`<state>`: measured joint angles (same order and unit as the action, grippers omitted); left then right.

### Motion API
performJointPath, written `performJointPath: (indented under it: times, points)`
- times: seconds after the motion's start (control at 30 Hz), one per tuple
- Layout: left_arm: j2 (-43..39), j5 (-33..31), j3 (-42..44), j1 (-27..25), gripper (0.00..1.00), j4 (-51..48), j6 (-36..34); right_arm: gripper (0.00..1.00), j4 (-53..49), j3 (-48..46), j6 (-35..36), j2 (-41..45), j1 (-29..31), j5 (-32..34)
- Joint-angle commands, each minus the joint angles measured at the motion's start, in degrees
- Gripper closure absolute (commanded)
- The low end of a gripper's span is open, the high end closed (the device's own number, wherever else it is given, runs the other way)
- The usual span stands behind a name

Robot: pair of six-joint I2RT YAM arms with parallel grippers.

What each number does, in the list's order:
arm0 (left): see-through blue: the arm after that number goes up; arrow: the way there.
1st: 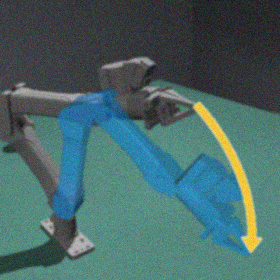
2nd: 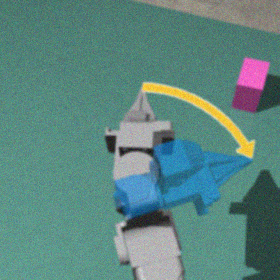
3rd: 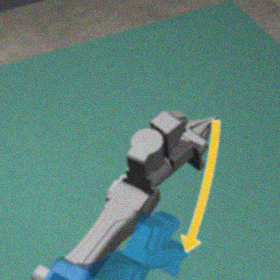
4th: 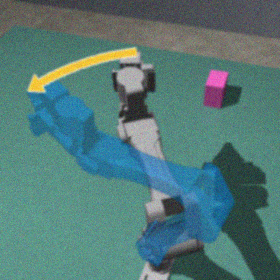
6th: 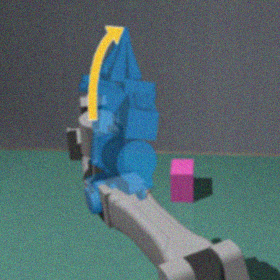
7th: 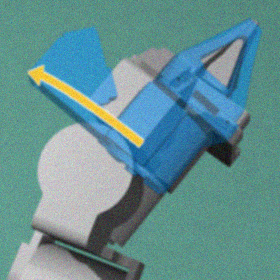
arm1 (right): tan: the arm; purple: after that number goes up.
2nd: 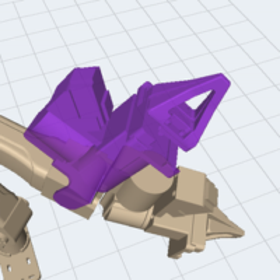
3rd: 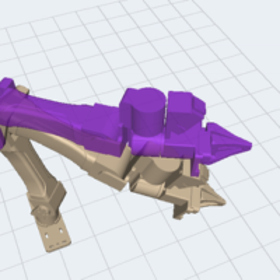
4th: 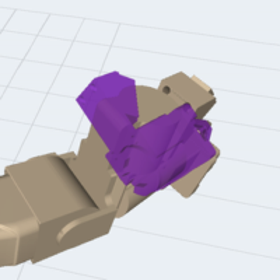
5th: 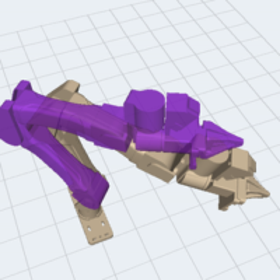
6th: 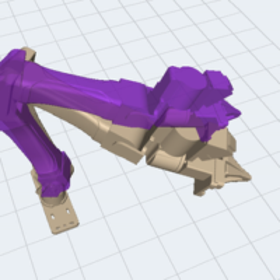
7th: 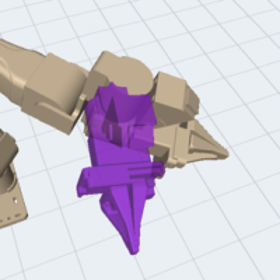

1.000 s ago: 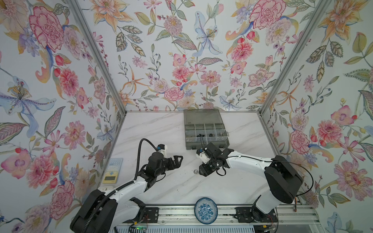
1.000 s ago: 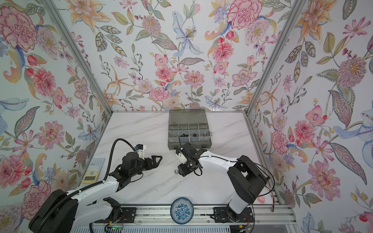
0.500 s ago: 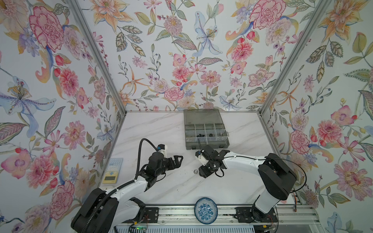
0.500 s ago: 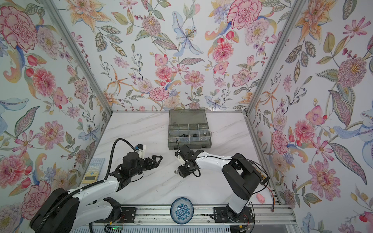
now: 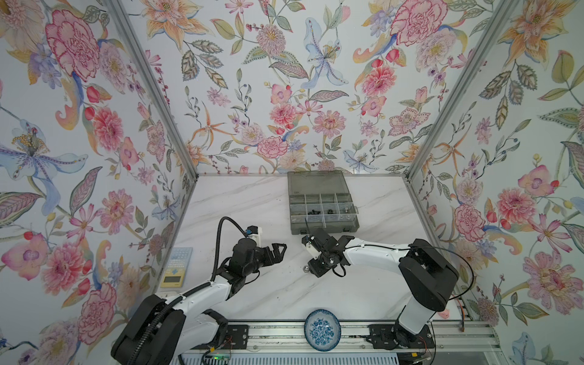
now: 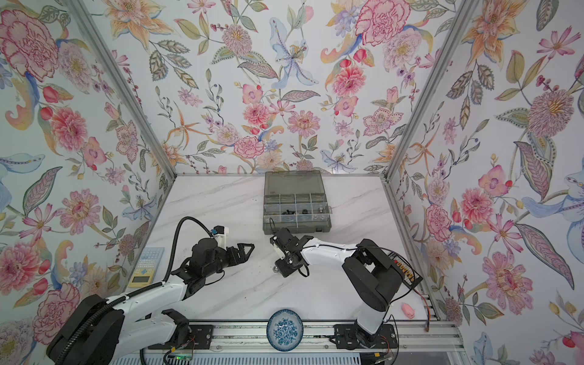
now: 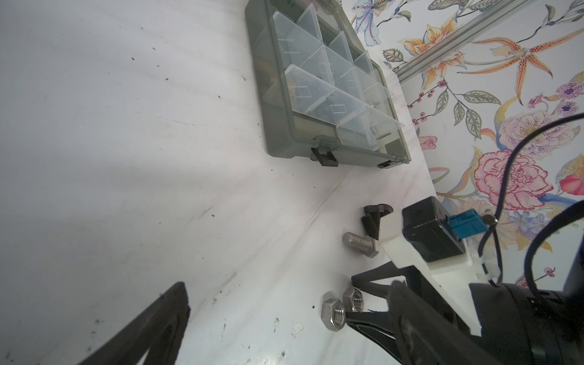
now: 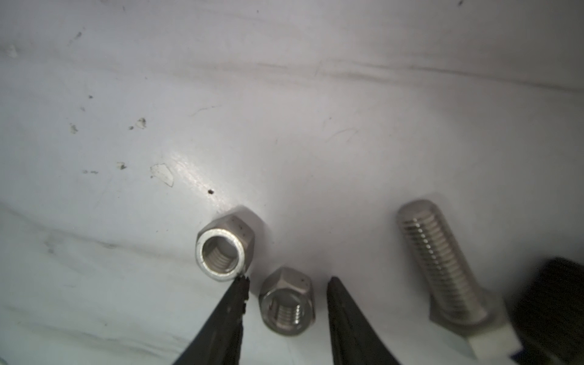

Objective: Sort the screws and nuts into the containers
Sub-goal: 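Lower the right gripper and close it on a silver hex nut, then lift the silver hex nut and carry it over the grey box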

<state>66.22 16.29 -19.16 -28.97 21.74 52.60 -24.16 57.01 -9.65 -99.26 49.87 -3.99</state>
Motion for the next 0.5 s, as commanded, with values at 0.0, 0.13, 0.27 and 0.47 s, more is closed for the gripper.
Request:
performJointPath:
  times: [0.0,0.13,0.27,0.47]
  points:
    - [-0.4,-0.3,0.4,0.6,0.01,0.6,0.5,0.58,-0.8,-0.4,0.0,-1.5,0.5,1.5]
    - [-0.2,-0.3,0.4,0.7,0.01,0.8,0.6,0.62,-0.8,-0.8,0.0,-1.1,0.6,2.1]
    - [-0.2,-0.2,0.5,0.6,0.01,0.9,0.6,0.69,-0.7,-0.9,0.1,-1.3,0.6,2.6]
    - [-0.8,-0.3,0.9,0.7,0.01,0.9,0.7,0.8,-0.8,-0.9,0.2,-0.2,0.5,2.4]
